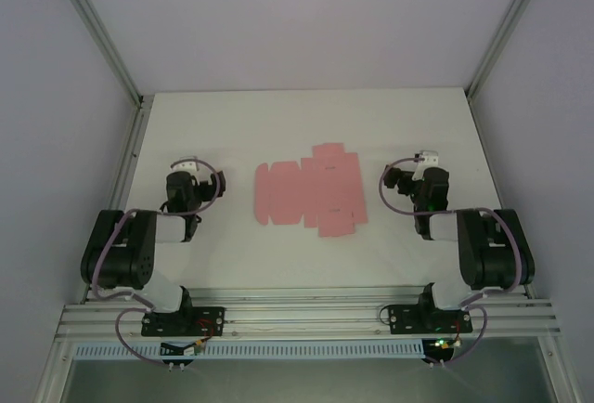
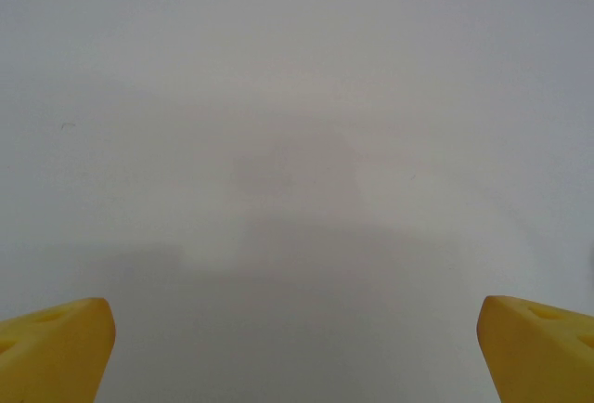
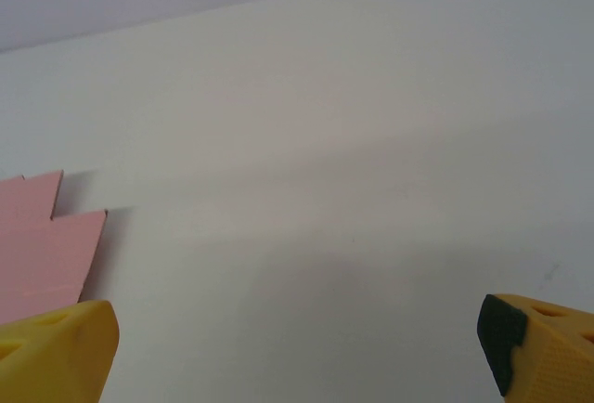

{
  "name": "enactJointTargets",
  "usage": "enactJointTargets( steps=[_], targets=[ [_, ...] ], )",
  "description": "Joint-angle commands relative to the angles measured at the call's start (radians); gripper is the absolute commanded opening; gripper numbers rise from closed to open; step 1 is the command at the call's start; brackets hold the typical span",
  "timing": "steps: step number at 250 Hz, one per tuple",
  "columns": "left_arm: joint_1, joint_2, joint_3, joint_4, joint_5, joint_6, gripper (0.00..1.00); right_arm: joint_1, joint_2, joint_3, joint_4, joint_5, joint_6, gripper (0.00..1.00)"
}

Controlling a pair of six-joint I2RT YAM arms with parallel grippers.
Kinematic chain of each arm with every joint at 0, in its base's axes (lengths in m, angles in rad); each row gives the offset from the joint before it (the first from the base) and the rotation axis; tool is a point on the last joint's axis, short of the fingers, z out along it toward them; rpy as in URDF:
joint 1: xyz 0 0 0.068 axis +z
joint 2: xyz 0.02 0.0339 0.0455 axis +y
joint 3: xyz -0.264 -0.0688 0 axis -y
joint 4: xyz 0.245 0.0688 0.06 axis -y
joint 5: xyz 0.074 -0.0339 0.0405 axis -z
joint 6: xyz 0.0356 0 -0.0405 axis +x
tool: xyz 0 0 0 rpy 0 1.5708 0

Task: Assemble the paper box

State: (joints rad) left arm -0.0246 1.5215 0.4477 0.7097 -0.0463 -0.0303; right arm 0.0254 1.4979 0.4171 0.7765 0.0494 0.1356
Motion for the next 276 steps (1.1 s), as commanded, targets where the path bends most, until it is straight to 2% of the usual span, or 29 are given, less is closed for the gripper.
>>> enactJointTargets(
  steps=[1,27,48,64,90,104,134,158,177,208,232,276],
  targets=[
    [-0.009,-0.163,0.123,-0.301,-0.022,-0.062,1.0,0.011,-0.14,0.12,-0.283,0.026,0.011,1.0],
    [-0.01,-0.228,0.249,-0.632,0.058,-0.251,1.0,0.051,-0.21,0.298,-0.67,0.047,0.116,1.0],
    [-0.018,-0.209,0.302,-0.759,0.193,-0.381,1.0,0.101,-0.168,0.438,-0.939,-0.031,0.239,1.0],
    [-0.038,-0.173,0.34,-0.828,0.319,-0.399,1.0,0.158,-0.102,0.513,-1.053,-0.106,0.256,1.0],
    [-0.083,-0.1,0.398,-0.916,0.424,-0.446,1.0,0.237,0.01,0.608,-1.16,-0.107,0.282,1.0],
    [-0.11,-0.064,0.412,-0.926,0.481,-0.451,1.0,0.258,0.047,0.632,-1.174,-0.134,0.307,1.0],
    [-0.167,0.037,0.438,-0.908,0.52,-0.454,1.0,0.31,0.112,0.635,-1.122,-0.231,0.323,1.0],
    [-0.198,0.149,0.484,-0.894,0.594,-0.45,1.0,0.318,0.169,0.643,-1.127,-0.244,0.332,1.0],
    [-0.221,0.214,0.518,-0.879,0.64,-0.433,0.95,0.318,0.203,0.647,-1.137,-0.228,0.334,1.0],
    [-0.231,0.259,0.568,-0.898,0.61,-0.408,0.91,0.318,0.227,0.641,-1.13,-0.226,0.328,1.0],
    [-0.232,0.293,0.605,-0.908,0.649,-0.397,0.84,0.318,0.25,0.643,-1.125,-0.227,0.332,1.0],
    [-0.262,0.286,0.625,-0.885,0.692,-0.369,0.72,0.318,0.29,0.642,-1.101,-0.24,0.338,1.0]
  ],
)
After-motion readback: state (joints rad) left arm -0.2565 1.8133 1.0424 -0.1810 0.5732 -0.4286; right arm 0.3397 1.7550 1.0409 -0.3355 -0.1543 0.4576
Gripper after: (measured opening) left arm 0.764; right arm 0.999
